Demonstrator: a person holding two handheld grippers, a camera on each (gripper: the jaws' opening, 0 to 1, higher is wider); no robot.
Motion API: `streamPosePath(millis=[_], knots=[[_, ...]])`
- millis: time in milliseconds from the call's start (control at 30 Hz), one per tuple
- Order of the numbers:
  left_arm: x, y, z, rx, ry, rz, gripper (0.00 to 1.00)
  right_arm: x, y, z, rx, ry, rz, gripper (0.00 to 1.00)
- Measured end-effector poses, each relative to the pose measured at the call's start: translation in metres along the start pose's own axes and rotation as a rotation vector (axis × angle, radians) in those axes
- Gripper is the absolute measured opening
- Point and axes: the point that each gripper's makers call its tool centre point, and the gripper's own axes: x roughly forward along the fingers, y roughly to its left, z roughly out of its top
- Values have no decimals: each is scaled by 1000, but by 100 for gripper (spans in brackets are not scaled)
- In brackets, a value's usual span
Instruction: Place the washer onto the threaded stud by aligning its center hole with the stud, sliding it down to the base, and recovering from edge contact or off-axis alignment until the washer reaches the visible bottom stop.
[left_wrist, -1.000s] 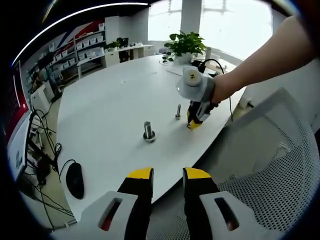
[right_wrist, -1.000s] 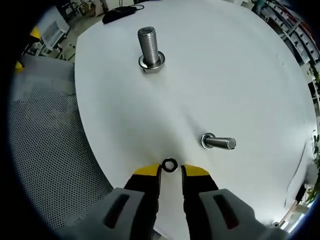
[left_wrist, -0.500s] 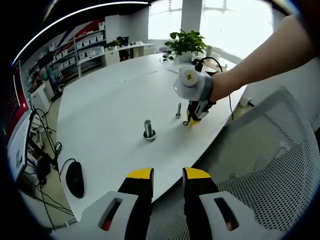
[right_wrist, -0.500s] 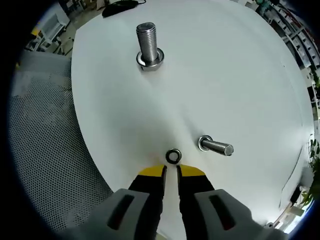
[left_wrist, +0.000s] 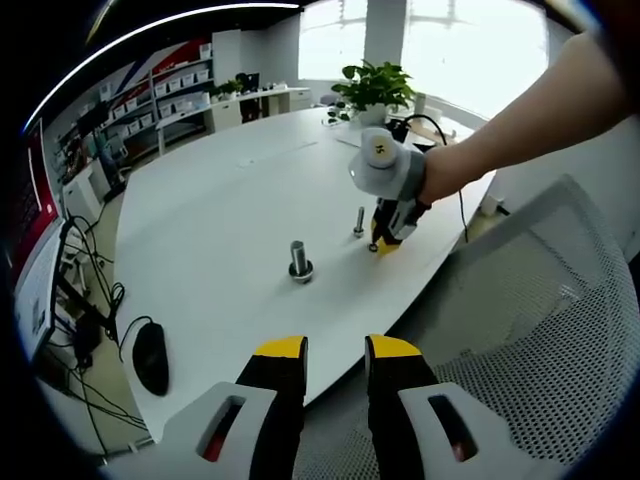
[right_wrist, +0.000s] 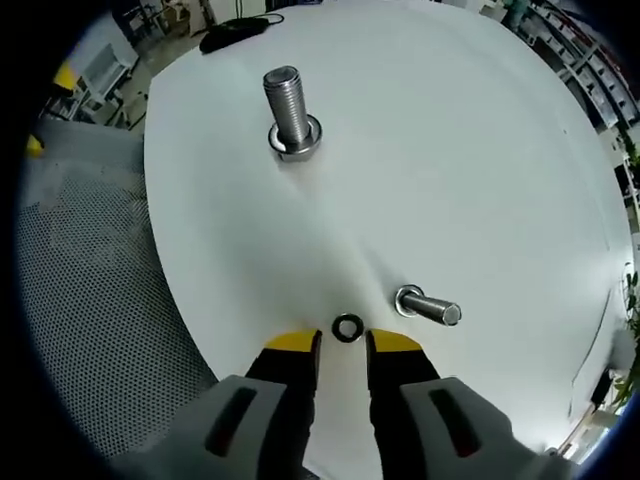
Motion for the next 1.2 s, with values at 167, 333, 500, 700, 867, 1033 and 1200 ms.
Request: streamPosePath(millis=[167, 333, 500, 700, 867, 1033, 1200], knots=[[0, 1, 0, -2, -2, 2, 21, 0, 0, 0, 17, 1, 9, 21], [0, 1, 1, -1, -3, 5, 21, 1, 0, 1, 31, 29, 8, 21], [-1, 2, 1, -2, -5, 8, 20, 1, -1, 1, 47, 41, 4, 20], [-1, 3, 1, 0, -8, 13, 20, 3, -4, 2, 33, 67, -1, 17], [-1, 4, 2, -2, -11, 15, 20, 2, -2, 3, 10, 95, -7, 17], [-1, 4, 3, -2, -16, 17, 20, 3, -1, 4, -39, 158, -13, 17], [-1, 4, 2, 0, -12, 19, 20, 5, -1, 5, -103, 209, -39, 16]])
